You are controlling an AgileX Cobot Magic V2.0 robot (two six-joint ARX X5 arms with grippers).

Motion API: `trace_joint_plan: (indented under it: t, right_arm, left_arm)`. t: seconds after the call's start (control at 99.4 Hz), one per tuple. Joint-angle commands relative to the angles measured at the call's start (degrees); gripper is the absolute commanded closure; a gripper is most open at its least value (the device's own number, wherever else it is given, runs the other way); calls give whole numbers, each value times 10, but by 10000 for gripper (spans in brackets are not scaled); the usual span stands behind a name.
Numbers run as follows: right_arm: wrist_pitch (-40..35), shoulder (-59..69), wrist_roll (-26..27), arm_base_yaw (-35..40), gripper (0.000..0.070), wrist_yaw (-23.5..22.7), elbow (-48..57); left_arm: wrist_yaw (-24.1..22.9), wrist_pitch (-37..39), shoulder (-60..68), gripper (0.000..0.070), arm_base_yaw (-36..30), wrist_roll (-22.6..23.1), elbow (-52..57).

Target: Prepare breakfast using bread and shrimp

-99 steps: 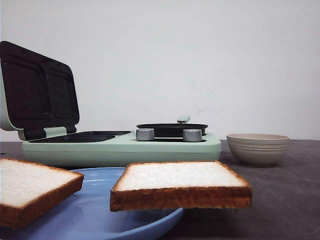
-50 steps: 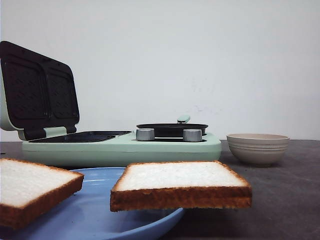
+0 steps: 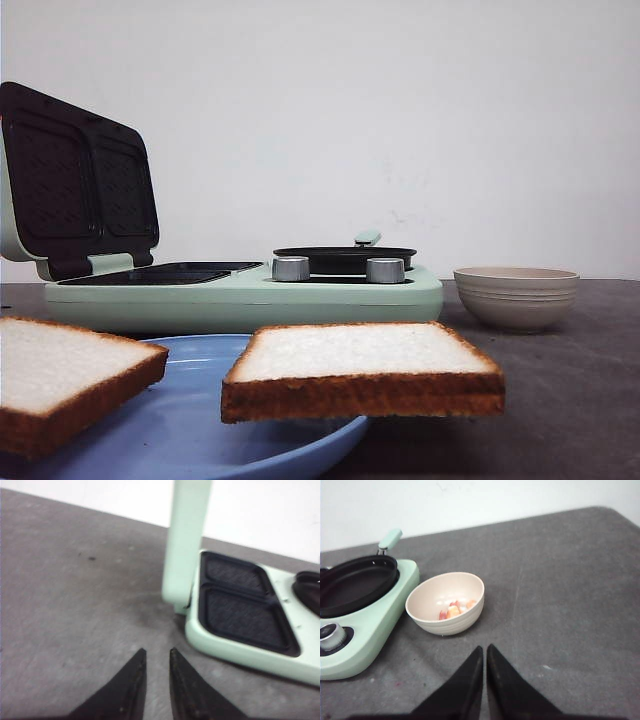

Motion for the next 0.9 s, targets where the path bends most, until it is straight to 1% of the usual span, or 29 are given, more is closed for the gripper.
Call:
trace_joint_plan:
  t: [0.0,0.131,0.231,0.282,0.352,0.453,0.523,0.583,0.624,0.724,0.764,0.865,0.885]
  right_arm:
    - [-6,35,12,2,697,0,35]
    - [-50,111,12,2,697,-2,101]
    - [-89,160,9,2,697,-19,148]
    - [-105,179,4,2,697,-35,167]
    - [-120,197,-5,2,697,-53,187]
    - [-128,208,-10,2,697,-73,198]
    - [-132,207,-10,2,697,-78,198]
    - [-138,207,-10,2,697,-78,198]
    - [-143,207,-10,2,697,-78,198]
    - [-154,206,-15,2,697,-78,198]
    - [-155,206,-15,2,697,-79,198]
    - [-153,206,-14,2,697,-85,198]
    - [-151,206,-14,2,697,-92,198]
  left_arm:
    - [13,-2,27,697,0,-3,31]
    - [31,-45,93,697,0,-15,94]
    - [69,-89,147,697,0,-18,143]
    - [98,-109,172,697,0,-21,164]
    - [148,-129,203,697,0,-40,187]
    - [237,-125,236,697,0,-72,194]
    - [271,-130,255,691,-1,-78,194]
    - [277,-147,268,649,-2,-78,194]
    - [276,-159,278,606,-3,-78,194]
    - [276,-187,300,459,-8,-78,193]
    - [276,-195,309,419,-9,-78,193]
    - [277,-211,331,414,-18,-78,193]
    - [278,-221,343,413,-29,-78,191]
